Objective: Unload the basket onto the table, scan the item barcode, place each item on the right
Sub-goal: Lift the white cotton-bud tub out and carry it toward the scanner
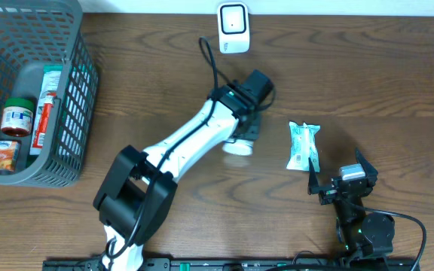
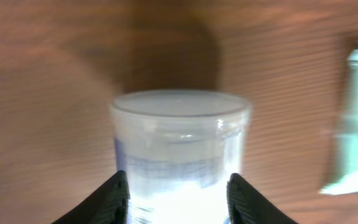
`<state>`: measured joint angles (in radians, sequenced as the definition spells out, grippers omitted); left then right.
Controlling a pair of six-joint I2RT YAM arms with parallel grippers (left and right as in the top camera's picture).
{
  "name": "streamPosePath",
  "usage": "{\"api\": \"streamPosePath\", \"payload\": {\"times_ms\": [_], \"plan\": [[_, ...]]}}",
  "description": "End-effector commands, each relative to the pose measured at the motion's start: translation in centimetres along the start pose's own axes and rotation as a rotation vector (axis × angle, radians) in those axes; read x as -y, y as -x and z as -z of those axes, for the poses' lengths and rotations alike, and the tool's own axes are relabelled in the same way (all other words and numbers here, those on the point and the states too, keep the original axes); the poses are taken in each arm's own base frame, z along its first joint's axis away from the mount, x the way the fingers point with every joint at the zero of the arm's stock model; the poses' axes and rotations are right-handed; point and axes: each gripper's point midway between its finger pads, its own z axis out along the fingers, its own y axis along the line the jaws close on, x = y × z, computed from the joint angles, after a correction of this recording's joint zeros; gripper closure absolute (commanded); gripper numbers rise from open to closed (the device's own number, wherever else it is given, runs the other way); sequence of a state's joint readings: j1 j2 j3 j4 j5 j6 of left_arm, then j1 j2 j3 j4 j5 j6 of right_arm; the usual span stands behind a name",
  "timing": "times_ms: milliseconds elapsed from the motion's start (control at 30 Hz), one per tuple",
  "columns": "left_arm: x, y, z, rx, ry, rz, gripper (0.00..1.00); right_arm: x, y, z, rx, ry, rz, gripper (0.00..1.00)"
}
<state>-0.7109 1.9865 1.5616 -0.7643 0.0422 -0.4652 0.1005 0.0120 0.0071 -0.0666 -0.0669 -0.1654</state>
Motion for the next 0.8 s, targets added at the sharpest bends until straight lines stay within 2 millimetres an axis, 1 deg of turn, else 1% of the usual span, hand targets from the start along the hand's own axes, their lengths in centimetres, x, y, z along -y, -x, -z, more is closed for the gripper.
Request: {"api": "streamPosePath", "payload": {"times_ms": [0, 33, 67, 133, 167, 233, 333, 567, 667, 767], "plan": [[1.3, -1.9, -2.1, -0.051, -0.008, -0.017, 0.54, -0.2, 0.0, 0.0, 0.001, 0.007, 0.001, 0.01], [1.6, -1.7, -2.1, -0.04, -0.01, -0.022, 0.54, -0.2, 0.0, 0.0, 0.001, 0.007, 0.001, 0.01], [1.8, -1.7, -2.1, -0.033, -0.013, -0.027, 0.51, -0.2, 0.0, 0.0, 0.001, 0.008, 0.001, 0.01], [1.7, -1.3, -2.1, -0.014, 0.003, -0.029, 0.41, -0.2, 0.0, 0.0, 0.001, 0.007, 0.001, 0.01], [1.5, -1.2, -2.1, -0.005, 0.013, -0.029, 0.4, -0.2, 0.0, 0.0, 0.001, 0.007, 0.001, 0.01], [1.1, -0.8, -2.1, 0.014, 0.035, -0.029, 0.39, -0.2, 0.0, 0.0, 0.001, 0.007, 0.001, 0.01], [1.1, -0.8, -2.1, 0.013, 0.036, -0.029, 0.39, -0.2, 0.0, 0.0, 0.001, 0.007, 0.001, 0.01], [0.8, -1.4, -2.2, -0.009, 0.048, -0.03, 0.37, -0.2, 0.0, 0.0, 0.001, 0.007, 0.001, 0.01], [0.5, -1.8, -2.4, -0.021, 0.056, -0.031, 0.31, -0.2, 0.0, 0.0, 0.001, 0.007, 0.001, 0.01], [0.1, -2.6, -3.0, -0.038, 0.066, -0.034, 0.3, -0.2, 0.0, 0.0, 0.001, 0.007, 0.001, 0.01]]}}
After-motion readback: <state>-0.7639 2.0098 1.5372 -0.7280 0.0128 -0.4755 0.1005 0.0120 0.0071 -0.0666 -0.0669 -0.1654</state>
